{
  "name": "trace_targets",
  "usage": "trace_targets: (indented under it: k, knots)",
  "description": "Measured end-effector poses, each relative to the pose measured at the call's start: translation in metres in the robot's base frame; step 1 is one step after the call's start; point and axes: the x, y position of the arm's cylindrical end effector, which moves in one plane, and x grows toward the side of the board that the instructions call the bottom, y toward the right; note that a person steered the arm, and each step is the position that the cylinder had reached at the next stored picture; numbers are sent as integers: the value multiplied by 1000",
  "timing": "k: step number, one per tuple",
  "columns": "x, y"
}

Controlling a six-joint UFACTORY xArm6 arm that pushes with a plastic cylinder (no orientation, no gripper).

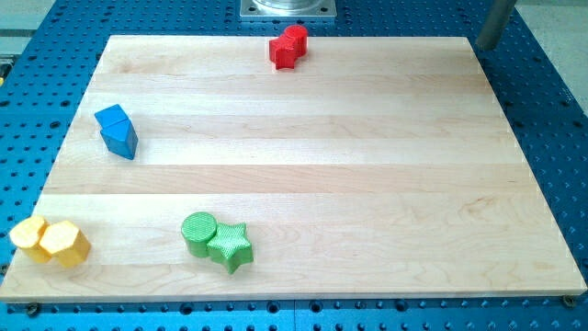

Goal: Place the red star at the bottom right corner of the board

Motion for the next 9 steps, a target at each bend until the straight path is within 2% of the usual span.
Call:
trace_targets:
  k: [1, 5, 6, 7, 9]
  knots:
    - [1, -54]
    - [3, -78]
    - [2, -151]
    - [-3, -194]
    - [-17, -247]
